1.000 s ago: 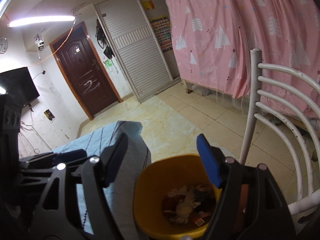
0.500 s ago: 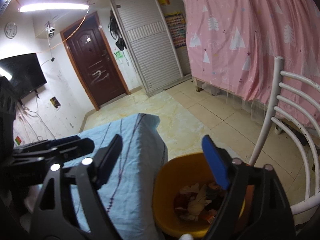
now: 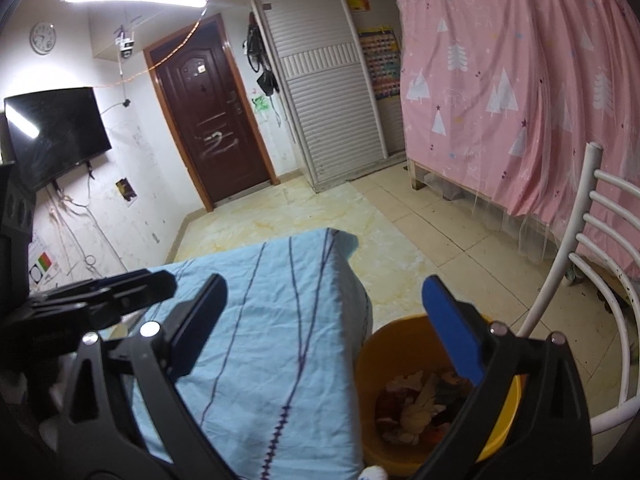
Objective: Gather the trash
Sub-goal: 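Move both tools back to the bed toward the round brush and spoon, then grasp the round yellow brush with the left tool while the right tool grasps the grey spoon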
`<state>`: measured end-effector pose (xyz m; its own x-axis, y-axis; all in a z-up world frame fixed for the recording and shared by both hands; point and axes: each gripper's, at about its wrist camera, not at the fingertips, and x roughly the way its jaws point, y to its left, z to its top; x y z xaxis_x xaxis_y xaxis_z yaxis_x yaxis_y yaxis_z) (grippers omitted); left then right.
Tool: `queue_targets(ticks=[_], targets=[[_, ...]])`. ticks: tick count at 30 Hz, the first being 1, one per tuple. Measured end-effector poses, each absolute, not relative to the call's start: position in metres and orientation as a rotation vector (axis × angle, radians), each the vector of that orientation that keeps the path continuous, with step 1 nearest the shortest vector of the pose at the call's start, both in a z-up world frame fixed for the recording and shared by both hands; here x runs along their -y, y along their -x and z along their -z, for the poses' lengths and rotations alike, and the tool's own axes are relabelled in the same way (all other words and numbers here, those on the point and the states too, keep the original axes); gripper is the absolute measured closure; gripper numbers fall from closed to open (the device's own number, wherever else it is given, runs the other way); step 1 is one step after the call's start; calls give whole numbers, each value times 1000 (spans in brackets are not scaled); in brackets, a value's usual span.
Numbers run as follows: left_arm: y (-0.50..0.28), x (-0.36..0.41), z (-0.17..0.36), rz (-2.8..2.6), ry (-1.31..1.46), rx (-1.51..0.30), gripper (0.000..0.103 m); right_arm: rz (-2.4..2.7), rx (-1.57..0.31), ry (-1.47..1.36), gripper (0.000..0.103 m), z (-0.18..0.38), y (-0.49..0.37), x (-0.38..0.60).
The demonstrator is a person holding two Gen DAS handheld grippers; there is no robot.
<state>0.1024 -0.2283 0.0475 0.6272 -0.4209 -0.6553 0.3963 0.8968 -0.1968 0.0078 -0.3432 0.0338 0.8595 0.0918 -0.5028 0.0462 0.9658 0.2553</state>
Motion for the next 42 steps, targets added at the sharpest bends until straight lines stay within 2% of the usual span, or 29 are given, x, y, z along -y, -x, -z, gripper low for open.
queue_targets(ticks=[4,8,23,31,33,35,39,40,42], targets=[[-98,205,-48,420,57,-745,37,-47,-551,-233,8,-35,-10,325],[-93,182,-47,373,60,-729,33,-70,-563,-210,7,-35,-12,308],[-85,90,-11,202,36,-780,32,-169,-624,-118,6,-27,-25,245],[-86,79,15,184,16,-843,33,-196,-650,-88,6,-22,-29,228],[-89,76,21,180,26,-858,37,-200,-659,-81,6,-20,-30,225],[-92,71,28,176,41,-883,51,-204,-668,-79,6,-17,-31,222],[-94,61,35,188,90,-911,65,-218,-690,-69,6,-10,-33,216],[-94,60,36,194,100,-913,73,-226,-698,-63,6,-7,-34,212],[-92,56,36,208,116,-909,75,-239,-710,-52,6,-4,-36,206]])
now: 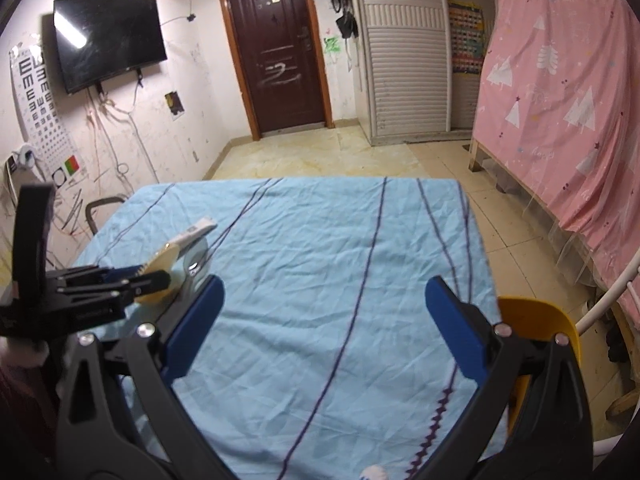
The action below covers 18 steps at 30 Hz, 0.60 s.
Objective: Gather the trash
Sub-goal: 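Grasp the round yellow brush with the left tool while the right tool grasps the grey spoon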
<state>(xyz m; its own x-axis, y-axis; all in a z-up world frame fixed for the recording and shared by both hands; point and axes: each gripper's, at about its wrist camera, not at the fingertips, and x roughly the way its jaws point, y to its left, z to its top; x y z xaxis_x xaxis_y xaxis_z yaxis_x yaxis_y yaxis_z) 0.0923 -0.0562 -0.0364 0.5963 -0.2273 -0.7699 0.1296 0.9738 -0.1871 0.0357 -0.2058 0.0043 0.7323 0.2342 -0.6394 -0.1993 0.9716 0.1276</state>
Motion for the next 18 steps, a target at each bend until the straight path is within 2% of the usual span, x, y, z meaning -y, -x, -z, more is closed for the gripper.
queue_targets(ticks=[5,18], targets=[[-87,45,33,223,160,-890,84,-282,-738,-19,6,3,-36,186],[-77,10,34,231,226,-851,91,-415,-826,105,6,18,-56,113]])
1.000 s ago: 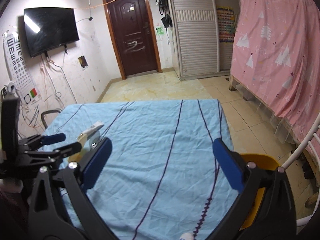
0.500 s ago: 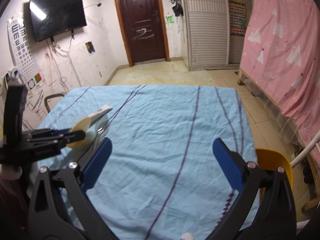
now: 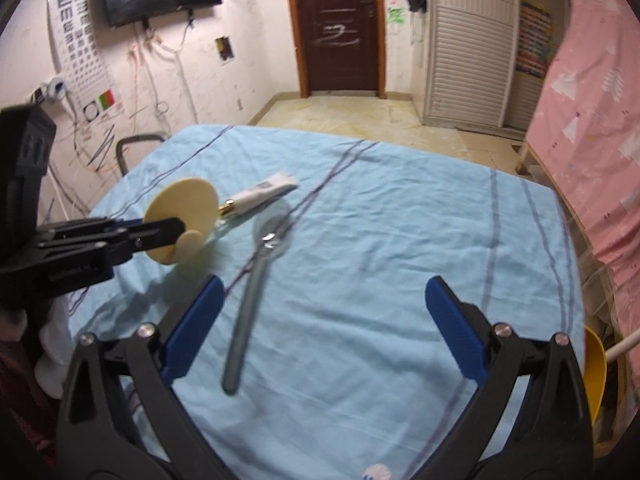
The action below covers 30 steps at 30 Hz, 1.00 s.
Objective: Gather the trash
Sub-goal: 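Grasp the round yellow brush with the left tool while the right tool grasps the grey spoon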
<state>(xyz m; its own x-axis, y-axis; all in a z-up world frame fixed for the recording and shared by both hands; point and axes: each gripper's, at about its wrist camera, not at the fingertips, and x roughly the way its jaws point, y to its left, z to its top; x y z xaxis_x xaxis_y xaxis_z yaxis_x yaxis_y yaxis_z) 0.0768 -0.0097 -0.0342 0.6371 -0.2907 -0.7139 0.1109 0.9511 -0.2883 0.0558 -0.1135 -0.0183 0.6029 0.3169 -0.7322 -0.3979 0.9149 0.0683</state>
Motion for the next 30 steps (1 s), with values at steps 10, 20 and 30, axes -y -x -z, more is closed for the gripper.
queue_targets(ticks=[10,20,30], targets=[[-76,-10,38,272,255,-830,97,-432,-895,217,29,33,-78,65],[-79,-16,41,343,292,-831,99,-421,-936,253,38,43,-97,44],[-79,-16,42,350,288,-828,100,-447,-939,242,66,45,-115,33]])
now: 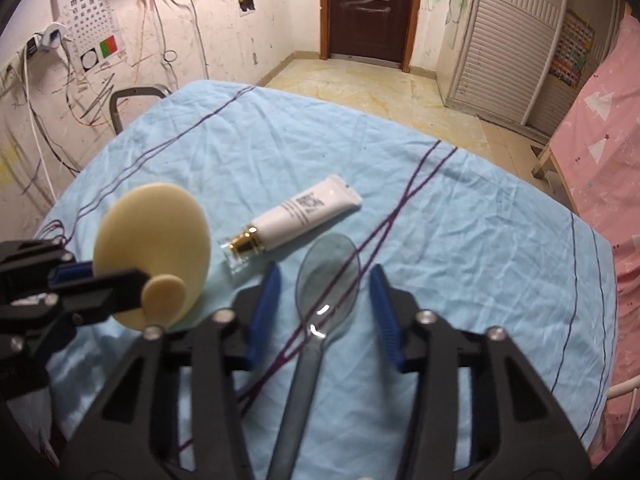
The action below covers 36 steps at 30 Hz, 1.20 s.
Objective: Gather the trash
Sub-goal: 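Grasp the round yellow brush with the left tool while the right tool grasps the grey spoon, then carry the brush and grey spoon over the yellow bin with both tools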
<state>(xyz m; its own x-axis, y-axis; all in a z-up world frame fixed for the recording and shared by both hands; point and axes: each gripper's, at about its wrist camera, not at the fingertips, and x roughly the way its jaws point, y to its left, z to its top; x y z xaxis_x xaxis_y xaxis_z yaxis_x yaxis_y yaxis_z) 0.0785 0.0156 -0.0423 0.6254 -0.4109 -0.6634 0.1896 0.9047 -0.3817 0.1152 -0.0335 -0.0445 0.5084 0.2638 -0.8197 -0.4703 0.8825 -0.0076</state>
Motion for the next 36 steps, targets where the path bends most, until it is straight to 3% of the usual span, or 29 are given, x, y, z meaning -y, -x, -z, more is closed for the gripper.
queue_targets(ticks=[1,2,22,36], targets=[[-78,-15,42,349,284,-826,100,-446,-935,245,74,44,-115,34],[-78,-14,42,348,281,-824,100,-444,-934,241,74,44,-115,35],[-68,3,10,305,232,-765,101,-435,-796,101,74,4,-92,88],[-61,64,-18,358,126,-740,101,-343,-700,-14,74,-19,-69,173]])
